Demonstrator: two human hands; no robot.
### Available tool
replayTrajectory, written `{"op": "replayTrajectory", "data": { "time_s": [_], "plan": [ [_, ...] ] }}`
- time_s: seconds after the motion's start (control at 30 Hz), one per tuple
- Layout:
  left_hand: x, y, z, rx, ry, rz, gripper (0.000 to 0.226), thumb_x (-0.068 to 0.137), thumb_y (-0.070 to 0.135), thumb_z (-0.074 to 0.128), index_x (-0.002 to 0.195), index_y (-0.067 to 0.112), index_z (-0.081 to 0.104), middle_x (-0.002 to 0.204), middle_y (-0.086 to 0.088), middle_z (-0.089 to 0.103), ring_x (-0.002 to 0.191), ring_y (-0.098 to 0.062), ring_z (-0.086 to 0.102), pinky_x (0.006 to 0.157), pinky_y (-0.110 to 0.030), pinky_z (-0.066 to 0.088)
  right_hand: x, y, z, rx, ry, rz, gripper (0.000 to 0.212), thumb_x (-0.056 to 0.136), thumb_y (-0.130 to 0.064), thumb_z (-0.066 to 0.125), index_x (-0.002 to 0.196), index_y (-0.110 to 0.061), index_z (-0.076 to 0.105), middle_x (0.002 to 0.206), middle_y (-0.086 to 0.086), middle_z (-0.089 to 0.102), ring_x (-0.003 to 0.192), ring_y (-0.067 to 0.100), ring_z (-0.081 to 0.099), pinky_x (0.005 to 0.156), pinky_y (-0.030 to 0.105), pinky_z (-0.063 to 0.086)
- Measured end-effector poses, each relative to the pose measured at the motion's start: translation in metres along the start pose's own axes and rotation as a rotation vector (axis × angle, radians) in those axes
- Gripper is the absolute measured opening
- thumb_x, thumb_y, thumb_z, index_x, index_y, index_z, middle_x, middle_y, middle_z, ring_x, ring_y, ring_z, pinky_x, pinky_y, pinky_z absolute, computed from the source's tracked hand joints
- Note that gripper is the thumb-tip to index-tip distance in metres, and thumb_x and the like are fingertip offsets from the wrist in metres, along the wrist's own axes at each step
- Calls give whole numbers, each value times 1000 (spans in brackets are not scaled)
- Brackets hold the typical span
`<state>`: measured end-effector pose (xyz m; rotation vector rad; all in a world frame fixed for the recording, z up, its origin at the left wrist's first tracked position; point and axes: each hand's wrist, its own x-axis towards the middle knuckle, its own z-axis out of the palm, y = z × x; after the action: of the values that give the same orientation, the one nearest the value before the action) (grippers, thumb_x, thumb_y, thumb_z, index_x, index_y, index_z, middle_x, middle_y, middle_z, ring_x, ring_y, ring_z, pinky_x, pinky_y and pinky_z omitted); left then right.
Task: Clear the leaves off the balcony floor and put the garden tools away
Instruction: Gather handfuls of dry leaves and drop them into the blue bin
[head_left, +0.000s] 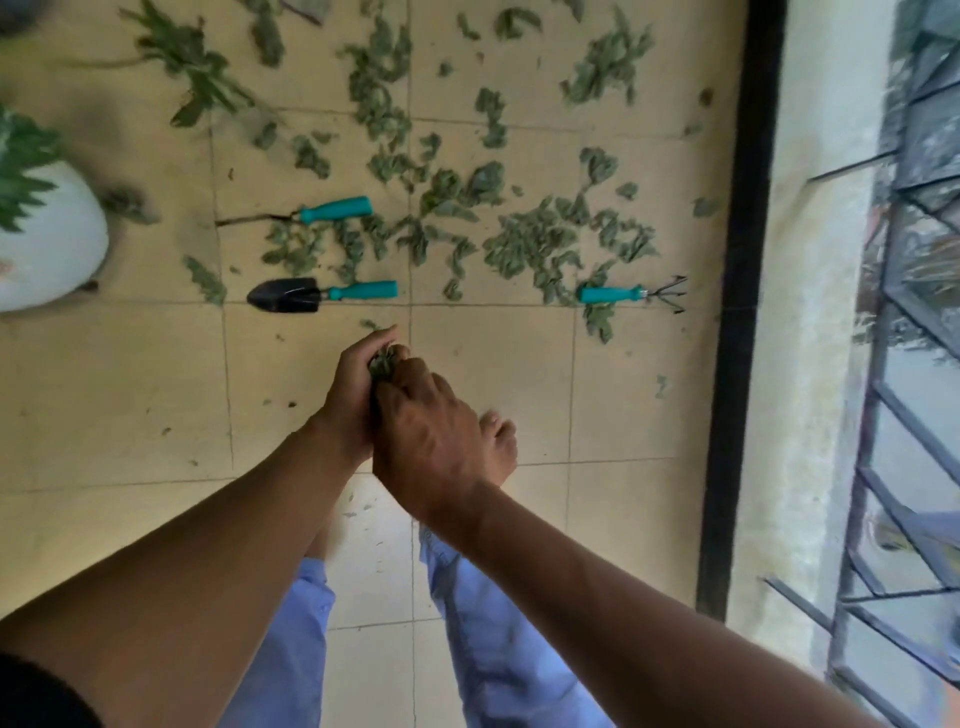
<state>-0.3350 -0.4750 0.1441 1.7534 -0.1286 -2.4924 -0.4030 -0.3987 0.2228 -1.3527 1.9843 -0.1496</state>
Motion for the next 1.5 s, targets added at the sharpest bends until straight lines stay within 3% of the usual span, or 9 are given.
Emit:
{"op": "replayTrajectory", "data": {
  "time_s": [0.3, 0.47, 0.57, 0.7, 1.0, 1.17, 1.3, 1.4, 1.5],
  "plan": [
    [4, -2, 72, 30, 21, -35, 35, 93, 42, 65, 67, 20, 57, 63, 1, 52, 60, -16, 56, 63, -25, 50, -7, 53, -51, 188, 280, -12, 25, 75, -14, 62, 98, -19, 69, 98, 1, 63, 77, 24, 60, 55, 31, 42],
    [14, 2, 99, -131, -101, -141, 32, 92, 35, 64, 70, 20, 46, 64, 2, 45, 47, -8, 44, 36, -15, 30, 5, 105, -60, 532, 497, 309, 39, 68, -13, 49, 98, -20, 72, 96, 0, 69, 83, 23, 65, 72, 37, 53],
    [28, 4, 107, -123, -99, -179, 32, 90, 34, 64, 68, 20, 46, 66, 3, 44, 49, -8, 43, 35, -16, 28, 11, 143, -53, 541, 382, 492, 43, 65, -13, 46, 99, -21, 72, 99, -3, 72, 89, 21, 66, 79, 36, 53],
    [40, 9, 122, -80, -57, -204, 29, 88, 33, 66, 71, 21, 46, 66, 3, 45, 50, -8, 42, 36, -15, 26, 6, 181, -48, 520, 220, 604, 32, 81, -7, 56, 103, -21, 72, 103, -5, 74, 93, 18, 66, 79, 30, 52],
    [33, 2, 168, 59, 15, -294, 31, 90, 31, 65, 64, 22, 51, 66, 2, 45, 50, -9, 42, 35, -15, 25, -20, 226, -51, 545, 137, 758, 28, 86, -15, 57, 110, -24, 70, 102, -3, 72, 89, 19, 66, 72, 29, 46],
    [65, -29, 187, 64, 18, -345, 34, 92, 30, 62, 62, 21, 50, 66, 2, 45, 49, -9, 43, 36, -14, 23, -32, 307, -24, 457, 134, 866, 27, 92, -27, 62, 115, -16, 72, 110, 6, 76, 100, 29, 70, 84, 34, 53],
    [120, -62, 193, 64, 27, -355, 36, 94, 31, 59, 61, 20, 50, 67, 1, 45, 50, -9, 43, 37, -14, 22, -42, 392, 17, 402, 80, 963, 34, 91, -19, 63, 124, -8, 67, 124, 15, 69, 116, 36, 63, 99, 39, 49],
    [162, -89, 193, 92, 49, -369, 34, 95, 32, 58, 65, 17, 50, 67, 1, 45, 50, -9, 43, 36, -15, 23, -40, 452, 43, 398, 118, 1000, 42, 88, -15, 63, 129, -14, 58, 127, 17, 62, 114, 36, 61, 98, 41, 51],
    [191, -112, 188, 122, 66, -388, 35, 96, 32, 57, 66, 16, 49, 67, 1, 45, 50, -9, 42, 35, -15, 24, -35, 492, 57, 280, 82, 863, 51, 87, -9, 62, 133, -26, 49, 137, 10, 53, 117, 31, 58, 96, 39, 52]
  ]
}}
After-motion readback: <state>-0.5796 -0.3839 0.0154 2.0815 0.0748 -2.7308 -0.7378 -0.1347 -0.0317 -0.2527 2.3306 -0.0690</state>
